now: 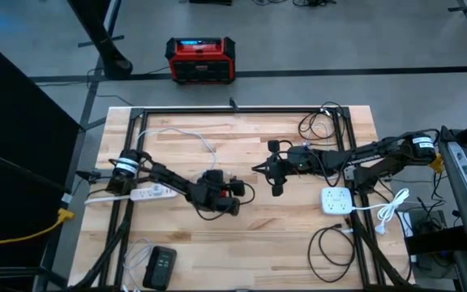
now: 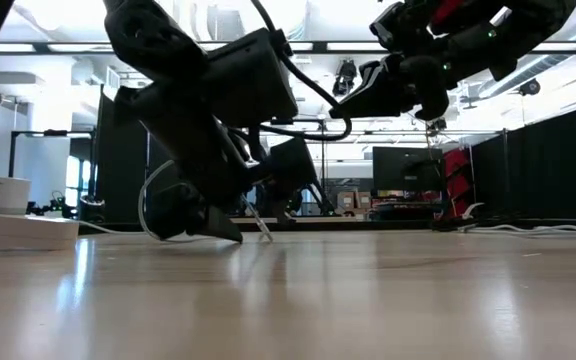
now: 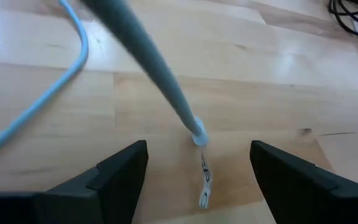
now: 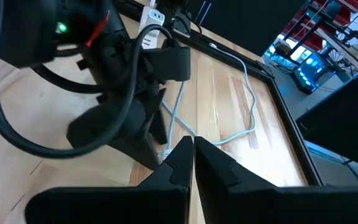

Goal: Insert USB
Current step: Insert the top left white charger cable into the white charger adapter connected to the left white outlet extension

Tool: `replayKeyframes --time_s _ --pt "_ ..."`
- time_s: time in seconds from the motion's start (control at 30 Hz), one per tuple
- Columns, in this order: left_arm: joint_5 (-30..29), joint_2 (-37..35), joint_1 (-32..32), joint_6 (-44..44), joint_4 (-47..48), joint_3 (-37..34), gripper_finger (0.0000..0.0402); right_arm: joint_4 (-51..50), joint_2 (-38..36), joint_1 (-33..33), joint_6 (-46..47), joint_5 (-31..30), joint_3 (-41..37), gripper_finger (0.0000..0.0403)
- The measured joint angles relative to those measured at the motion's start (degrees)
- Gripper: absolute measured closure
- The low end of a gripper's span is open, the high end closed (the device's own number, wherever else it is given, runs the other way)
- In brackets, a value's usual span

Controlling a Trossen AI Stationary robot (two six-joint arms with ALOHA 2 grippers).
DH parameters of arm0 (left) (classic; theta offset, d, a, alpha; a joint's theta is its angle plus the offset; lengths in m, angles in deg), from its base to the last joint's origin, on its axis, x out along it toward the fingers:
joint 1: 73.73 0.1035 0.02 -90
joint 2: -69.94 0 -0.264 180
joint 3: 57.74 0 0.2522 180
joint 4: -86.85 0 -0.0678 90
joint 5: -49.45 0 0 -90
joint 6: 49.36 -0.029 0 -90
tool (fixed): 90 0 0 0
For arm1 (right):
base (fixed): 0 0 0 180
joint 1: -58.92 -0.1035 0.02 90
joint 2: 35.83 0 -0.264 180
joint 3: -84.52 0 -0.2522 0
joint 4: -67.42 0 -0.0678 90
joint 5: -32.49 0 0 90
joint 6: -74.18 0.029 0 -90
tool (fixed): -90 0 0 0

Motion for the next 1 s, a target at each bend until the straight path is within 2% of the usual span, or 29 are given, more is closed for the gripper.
replayKeyframes --time_s 0.3,0.57,1.0 --pt "-0.4 -1.3 0.2 -3.6 1.4 0.4 0.0127 -0.6 0.0 0.0 0.1 0.0 0.0 0.0403" --pt "6.4 -2.3 3.1 -6.1 2.9 0.4 0.0128 -2.4 0.0 0.0 0.8 0.3 -0.1 0.0403" --pt "8.8 -3.6 6.8 -11.6 2.8 0.4 0.0128 -3.0 0.0 0.0 1.5 0.3 -0.1 0.0403"
